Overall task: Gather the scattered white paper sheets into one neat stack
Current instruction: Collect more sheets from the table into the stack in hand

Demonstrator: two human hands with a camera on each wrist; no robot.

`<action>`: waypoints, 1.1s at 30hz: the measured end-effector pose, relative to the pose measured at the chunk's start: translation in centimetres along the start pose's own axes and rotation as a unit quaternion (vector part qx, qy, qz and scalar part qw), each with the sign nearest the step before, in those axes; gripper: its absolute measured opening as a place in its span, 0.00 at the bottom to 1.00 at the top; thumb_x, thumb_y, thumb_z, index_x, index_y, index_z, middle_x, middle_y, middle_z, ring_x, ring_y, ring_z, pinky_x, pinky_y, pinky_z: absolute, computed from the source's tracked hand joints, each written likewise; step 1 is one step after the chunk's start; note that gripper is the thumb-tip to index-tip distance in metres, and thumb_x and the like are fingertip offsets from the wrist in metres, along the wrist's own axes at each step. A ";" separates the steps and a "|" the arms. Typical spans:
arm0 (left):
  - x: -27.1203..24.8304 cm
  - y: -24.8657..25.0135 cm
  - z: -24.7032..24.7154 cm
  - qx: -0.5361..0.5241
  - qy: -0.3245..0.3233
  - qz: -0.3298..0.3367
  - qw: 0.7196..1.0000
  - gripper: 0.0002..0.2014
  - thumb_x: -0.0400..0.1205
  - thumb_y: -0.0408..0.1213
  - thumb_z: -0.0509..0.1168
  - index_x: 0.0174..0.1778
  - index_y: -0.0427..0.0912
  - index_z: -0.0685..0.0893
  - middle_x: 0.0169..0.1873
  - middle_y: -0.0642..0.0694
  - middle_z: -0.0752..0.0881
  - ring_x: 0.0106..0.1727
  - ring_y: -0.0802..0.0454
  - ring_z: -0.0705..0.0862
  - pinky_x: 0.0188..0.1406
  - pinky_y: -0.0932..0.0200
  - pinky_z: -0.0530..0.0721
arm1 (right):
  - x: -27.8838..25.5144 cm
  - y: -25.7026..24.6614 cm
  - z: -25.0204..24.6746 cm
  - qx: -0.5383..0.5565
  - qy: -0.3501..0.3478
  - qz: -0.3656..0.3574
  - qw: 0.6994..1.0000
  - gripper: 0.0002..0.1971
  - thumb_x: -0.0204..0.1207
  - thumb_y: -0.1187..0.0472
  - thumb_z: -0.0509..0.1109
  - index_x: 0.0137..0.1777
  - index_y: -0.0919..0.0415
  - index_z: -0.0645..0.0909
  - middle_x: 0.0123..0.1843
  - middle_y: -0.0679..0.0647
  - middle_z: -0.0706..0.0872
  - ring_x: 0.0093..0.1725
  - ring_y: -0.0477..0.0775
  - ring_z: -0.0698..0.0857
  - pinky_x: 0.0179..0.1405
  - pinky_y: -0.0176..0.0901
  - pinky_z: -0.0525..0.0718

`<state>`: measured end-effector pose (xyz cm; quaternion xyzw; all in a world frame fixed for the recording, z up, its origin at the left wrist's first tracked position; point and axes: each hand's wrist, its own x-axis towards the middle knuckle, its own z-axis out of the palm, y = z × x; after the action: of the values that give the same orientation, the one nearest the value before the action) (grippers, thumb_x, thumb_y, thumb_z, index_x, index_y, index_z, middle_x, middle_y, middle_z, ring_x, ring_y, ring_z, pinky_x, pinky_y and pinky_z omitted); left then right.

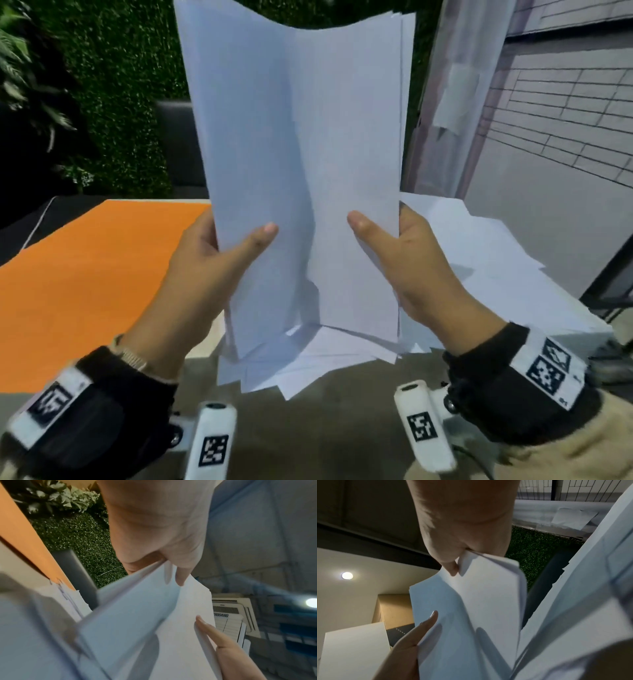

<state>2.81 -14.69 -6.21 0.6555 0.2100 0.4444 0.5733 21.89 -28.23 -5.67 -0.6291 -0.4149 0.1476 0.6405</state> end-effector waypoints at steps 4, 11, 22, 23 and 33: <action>1.1 -0.7 0.4 0.034 -0.001 -0.017 0.999 0.16 0.84 0.41 0.77 0.69 0.49 0.91 0.57 0.54 0.98 0.58 0.52 0.97 0.58 0.49 0.94 | 0.2 1.1 0.7 -0.008 -0.017 -0.003 1.000 0.07 0.87 0.52 0.72 0.59 0.36 0.83 0.51 0.28 0.92 0.54 0.29 0.90 0.47 0.23 0.87; 0.6 -0.2 0.6 0.049 0.001 0.020 0.999 0.09 0.91 0.38 0.73 0.66 0.47 0.93 0.59 0.54 0.98 0.60 0.53 0.97 0.58 0.53 0.95 | -1.0 0.7 0.0 0.008 -0.020 0.008 1.000 0.08 0.90 0.54 0.70 0.65 0.41 0.83 0.57 0.35 0.92 0.57 0.35 0.91 0.54 0.29 0.87; -1.9 2.6 -8.8 0.162 0.139 0.094 0.972 0.06 0.89 0.41 0.75 0.49 0.58 0.94 0.46 0.70 0.96 0.48 0.66 0.94 0.59 0.48 0.92 | -4.7 3.8 -3.9 -0.447 -0.307 0.018 0.840 0.53 0.69 0.22 0.74 0.91 0.37 0.58 0.94 0.40 0.59 0.92 0.45 0.58 0.92 0.57 0.56; -2.2 2.7 -9.6 0.160 0.154 0.099 0.970 0.08 0.90 0.41 0.75 0.49 0.60 0.95 0.45 0.72 0.95 0.47 0.71 0.93 0.58 0.52 0.93 | -5.1 4.4 -3.7 -0.470 -0.315 0.004 0.825 0.55 0.68 0.20 0.72 0.92 0.36 0.54 0.95 0.39 0.52 0.93 0.45 0.50 0.93 0.61 0.48; -5.4 3.3 -13.8 0.180 0.199 0.090 0.959 0.08 0.89 0.45 0.75 0.63 0.51 0.94 0.58 0.56 0.97 0.62 0.44 0.95 0.68 0.36 0.91 | -5.1 5.2 -4.4 -0.382 -0.265 0.003 0.885 0.43 0.62 0.21 0.73 0.80 0.31 0.78 0.87 0.32 0.70 0.88 0.36 0.63 0.88 0.41 0.59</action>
<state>-12.12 -11.90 -5.71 0.6620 0.3365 0.5709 0.3501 23.69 -34.00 -11.61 -0.7637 -0.5917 0.1409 0.2163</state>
